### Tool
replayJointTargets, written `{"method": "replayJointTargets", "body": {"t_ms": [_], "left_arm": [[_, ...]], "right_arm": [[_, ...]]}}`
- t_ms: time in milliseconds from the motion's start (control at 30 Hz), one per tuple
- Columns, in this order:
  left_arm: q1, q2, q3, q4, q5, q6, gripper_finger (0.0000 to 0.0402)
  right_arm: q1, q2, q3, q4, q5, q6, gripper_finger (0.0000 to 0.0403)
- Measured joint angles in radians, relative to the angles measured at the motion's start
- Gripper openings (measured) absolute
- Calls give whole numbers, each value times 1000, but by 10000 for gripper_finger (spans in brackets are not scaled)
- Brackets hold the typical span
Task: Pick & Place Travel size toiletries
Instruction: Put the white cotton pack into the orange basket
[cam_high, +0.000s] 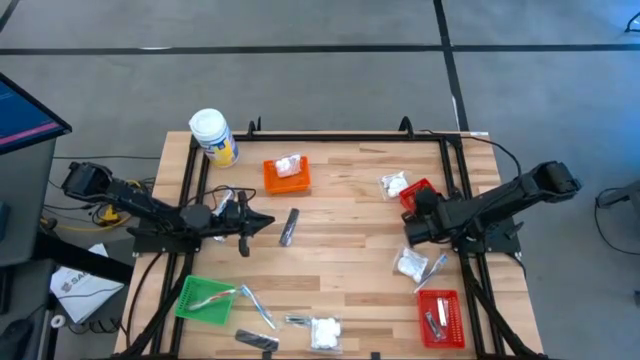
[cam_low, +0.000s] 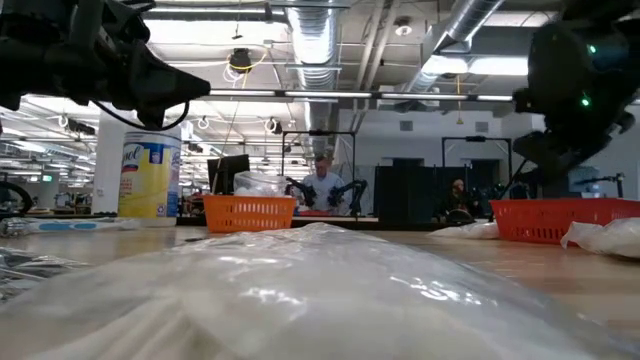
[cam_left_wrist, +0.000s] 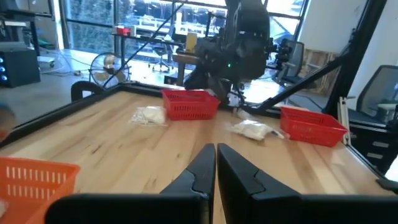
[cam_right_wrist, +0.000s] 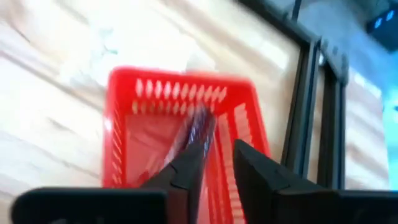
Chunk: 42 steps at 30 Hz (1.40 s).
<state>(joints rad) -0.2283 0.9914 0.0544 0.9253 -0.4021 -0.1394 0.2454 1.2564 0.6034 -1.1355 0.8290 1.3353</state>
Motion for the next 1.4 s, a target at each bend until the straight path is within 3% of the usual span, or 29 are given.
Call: {"method": "replayJointTargets", "body": {"t_ms": [233,367,500,633,767,1000,1200,1400], "left_arm": [[0,66,0,9,-20,0,9],[0,86,7,28,-22,0,9],[0,86,16,28,-18,-7,9],[0,86,16,27,-16,-24,9],[0,86,16,27,22,-27,9],[0,86,16,25,8,-56,5],[0,116,16,25,4,-76,1],[0,143,16,26,-19,-86,1]], "right_arm": [[24,0,122,81,120,-210,140],[30,0,155,187,139,-343,158],[0,0,157,233,138,-366,163],[-49,0,157,277,59,-378,164],[-54,10,157,391,9,-504,164],[-14,9,157,609,3,-714,164],[-56,9,157,612,-13,-712,161],[-186,9,157,607,-143,-709,153]]}}
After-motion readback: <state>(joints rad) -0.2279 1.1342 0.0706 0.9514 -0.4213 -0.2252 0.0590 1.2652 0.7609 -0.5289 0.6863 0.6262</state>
